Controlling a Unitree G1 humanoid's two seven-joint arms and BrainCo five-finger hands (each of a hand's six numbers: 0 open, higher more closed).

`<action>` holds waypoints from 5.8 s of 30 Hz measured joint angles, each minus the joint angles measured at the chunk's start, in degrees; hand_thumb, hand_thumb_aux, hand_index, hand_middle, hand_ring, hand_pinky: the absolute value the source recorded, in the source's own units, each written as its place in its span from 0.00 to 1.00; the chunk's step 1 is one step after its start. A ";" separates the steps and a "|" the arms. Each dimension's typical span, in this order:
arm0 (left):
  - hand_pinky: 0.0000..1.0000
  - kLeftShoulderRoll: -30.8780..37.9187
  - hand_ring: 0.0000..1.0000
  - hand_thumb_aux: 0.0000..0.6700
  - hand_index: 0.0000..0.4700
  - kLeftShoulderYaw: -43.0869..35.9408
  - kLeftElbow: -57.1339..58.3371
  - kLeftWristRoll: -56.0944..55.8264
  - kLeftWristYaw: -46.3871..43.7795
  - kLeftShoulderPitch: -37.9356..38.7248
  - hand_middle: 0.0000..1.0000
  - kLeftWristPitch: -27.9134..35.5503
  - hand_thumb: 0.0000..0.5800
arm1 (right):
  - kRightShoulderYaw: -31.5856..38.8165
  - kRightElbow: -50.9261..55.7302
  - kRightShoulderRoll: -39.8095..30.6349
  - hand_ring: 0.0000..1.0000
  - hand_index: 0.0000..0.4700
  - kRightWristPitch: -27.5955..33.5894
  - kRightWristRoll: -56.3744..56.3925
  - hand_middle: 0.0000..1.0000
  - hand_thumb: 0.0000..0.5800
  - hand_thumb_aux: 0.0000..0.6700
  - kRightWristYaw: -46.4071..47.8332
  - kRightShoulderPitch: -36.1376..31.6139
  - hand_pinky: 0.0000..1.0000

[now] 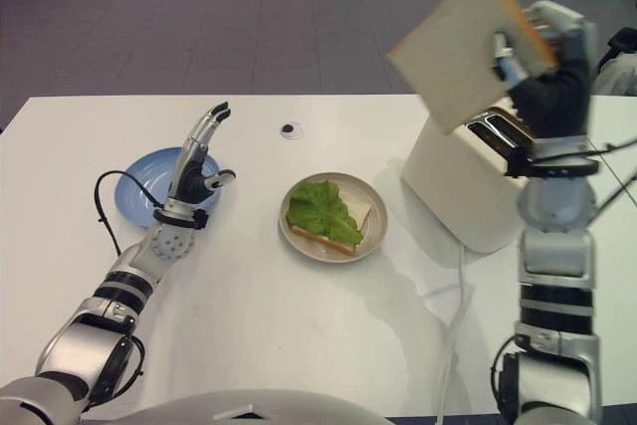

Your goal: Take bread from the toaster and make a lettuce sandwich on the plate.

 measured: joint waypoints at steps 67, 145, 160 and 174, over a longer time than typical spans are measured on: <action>1.00 0.37 1.00 1.00 1.00 -18.56 -14.96 -22.26 -25.73 2.53 1.00 -18.65 1.00 | 12.66 -1.09 -0.12 1.00 1.00 -15.40 -0.52 1.00 1.00 1.00 7.52 13.18 1.00; 0.00 -22.64 0.00 0.00 0.00 6.43 6.19 -7.09 0.36 4.24 0.00 -10.67 0.00 | 10.20 31.02 27.90 0.00 0.00 -25.73 -22.48 0.00 0.00 0.00 -33.68 8.60 0.00; 0.00 -23.24 0.00 0.00 0.00 8.70 11.91 -21.42 -12.90 0.33 0.00 -16.68 0.00 | 10.67 44.89 31.58 0.00 0.00 -27.89 -20.75 0.00 0.00 0.00 -31.85 -5.89 0.00; 0.00 -24.48 0.00 0.00 0.00 10.51 12.74 -22.98 -18.42 0.56 0.00 -19.97 0.00 | 11.38 42.41 32.43 0.00 0.00 -31.20 -22.16 0.00 0.00 0.00 -32.95 -2.15 0.00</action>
